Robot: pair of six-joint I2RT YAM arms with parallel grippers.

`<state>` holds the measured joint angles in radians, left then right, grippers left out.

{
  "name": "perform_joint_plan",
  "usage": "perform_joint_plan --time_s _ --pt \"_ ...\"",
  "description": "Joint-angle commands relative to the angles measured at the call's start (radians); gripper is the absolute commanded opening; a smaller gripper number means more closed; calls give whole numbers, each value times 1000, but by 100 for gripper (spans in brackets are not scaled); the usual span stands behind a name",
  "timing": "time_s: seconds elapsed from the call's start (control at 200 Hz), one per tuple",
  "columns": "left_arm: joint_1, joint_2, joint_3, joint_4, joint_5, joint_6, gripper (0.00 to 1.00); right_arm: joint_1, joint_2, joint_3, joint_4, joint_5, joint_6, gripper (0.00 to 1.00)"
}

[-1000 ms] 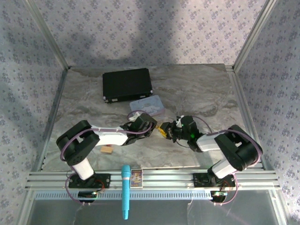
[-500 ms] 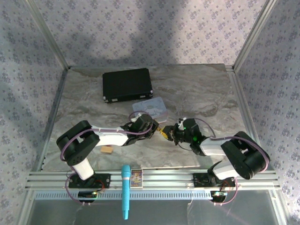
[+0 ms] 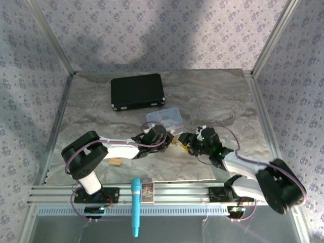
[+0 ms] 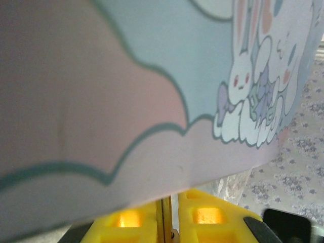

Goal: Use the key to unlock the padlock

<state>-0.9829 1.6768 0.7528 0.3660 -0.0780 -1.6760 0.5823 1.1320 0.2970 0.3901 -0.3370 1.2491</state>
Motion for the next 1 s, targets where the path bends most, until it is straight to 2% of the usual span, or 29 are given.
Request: perform_joint_plan --time_s 0.0,0.01,0.025,0.12,0.205,0.325,0.55,0.61,0.665,0.73,0.76,0.905,0.994 --pt "-7 -4 9 26 44 -21 0 2 -117 95 -414 143 -295 84" --pt "-5 -2 12 22 44 -20 0 2 -127 106 -435 150 -319 94" --pt "-5 0 14 17 44 -17 0 3 -138 125 -473 161 -354 98" --pt "-5 -1 32 -36 41 7 0 11 -185 232 -729 301 -526 99" --pt "-7 -8 39 -87 31 23 0 14 -196 282 -809 375 -611 99" --pt "-7 -18 16 -91 19 22 0 50 -168 315 -823 434 -756 97" --pt "-7 -42 -3 -107 8 38 0 159 -103 317 -764 582 -848 99" --pt "-5 -46 -9 -106 7 37 0 191 -70 317 -731 565 -889 90" --pt "-4 -46 -7 -108 9 42 0 242 -42 306 -673 549 -928 87" --pt "-2 -46 -6 -115 12 43 0 305 -17 297 -589 551 -976 75" --pt "-2 -47 -6 -117 12 43 0 324 -9 294 -563 546 -985 73" --pt "0 -54 -15 -110 11 41 0 350 2 274 -456 486 -999 65" --pt "4 -52 -24 -87 20 29 0 352 21 285 -469 485 -1011 58"
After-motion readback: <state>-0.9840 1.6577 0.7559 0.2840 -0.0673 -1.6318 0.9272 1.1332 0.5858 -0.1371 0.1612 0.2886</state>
